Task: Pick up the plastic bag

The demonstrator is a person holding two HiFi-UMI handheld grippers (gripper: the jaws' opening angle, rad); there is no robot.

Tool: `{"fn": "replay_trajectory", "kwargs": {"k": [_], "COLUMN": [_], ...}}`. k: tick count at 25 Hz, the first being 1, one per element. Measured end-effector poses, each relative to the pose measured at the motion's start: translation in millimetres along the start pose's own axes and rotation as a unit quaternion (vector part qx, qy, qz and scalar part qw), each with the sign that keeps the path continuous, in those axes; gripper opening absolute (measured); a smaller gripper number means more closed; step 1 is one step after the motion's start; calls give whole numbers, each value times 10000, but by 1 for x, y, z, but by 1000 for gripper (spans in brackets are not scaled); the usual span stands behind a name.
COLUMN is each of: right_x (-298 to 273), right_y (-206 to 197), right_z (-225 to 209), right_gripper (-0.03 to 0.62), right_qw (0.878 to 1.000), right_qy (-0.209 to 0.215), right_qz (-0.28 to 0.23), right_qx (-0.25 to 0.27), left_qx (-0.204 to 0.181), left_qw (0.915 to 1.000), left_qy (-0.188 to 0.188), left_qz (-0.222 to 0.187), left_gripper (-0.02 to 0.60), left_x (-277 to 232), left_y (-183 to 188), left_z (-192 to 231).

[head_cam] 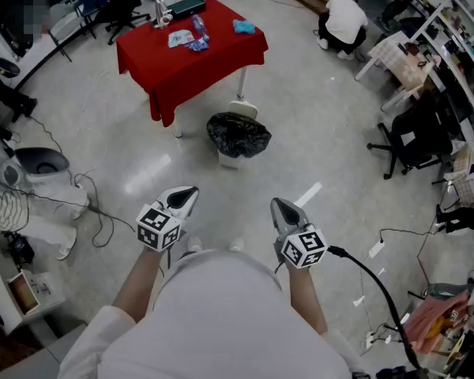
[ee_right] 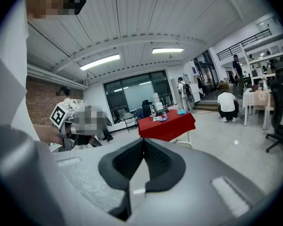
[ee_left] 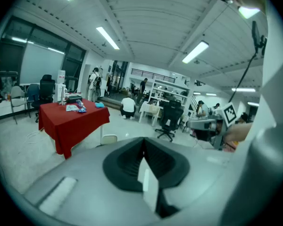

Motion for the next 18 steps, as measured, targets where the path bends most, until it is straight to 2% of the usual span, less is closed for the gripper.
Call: {"fn": "replay_trajectory", "kwargs": {"k": [18], "right_x": [11], "right_y": [2], "right_z": [-19], "right_gripper": [2], "right_qw": [9995], "right_qy": [245], "right_qz": [83], "right_qx": [170], "left_qx": [137], "left_qw": [9997], "left_qy": [178], "left_qz": [54], "left_gripper": [4], "left_x": [-14], "left_y": [0], "left_z": [-21]}}
Point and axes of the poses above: the fingertips, and each gripper's own axes: x backward along the fingers, z to its left, y out of its top, the point moved 5 cm from there along x, backward along the fingers, and after that the axes turned 5 degrees about z, right-handed, at the moved point
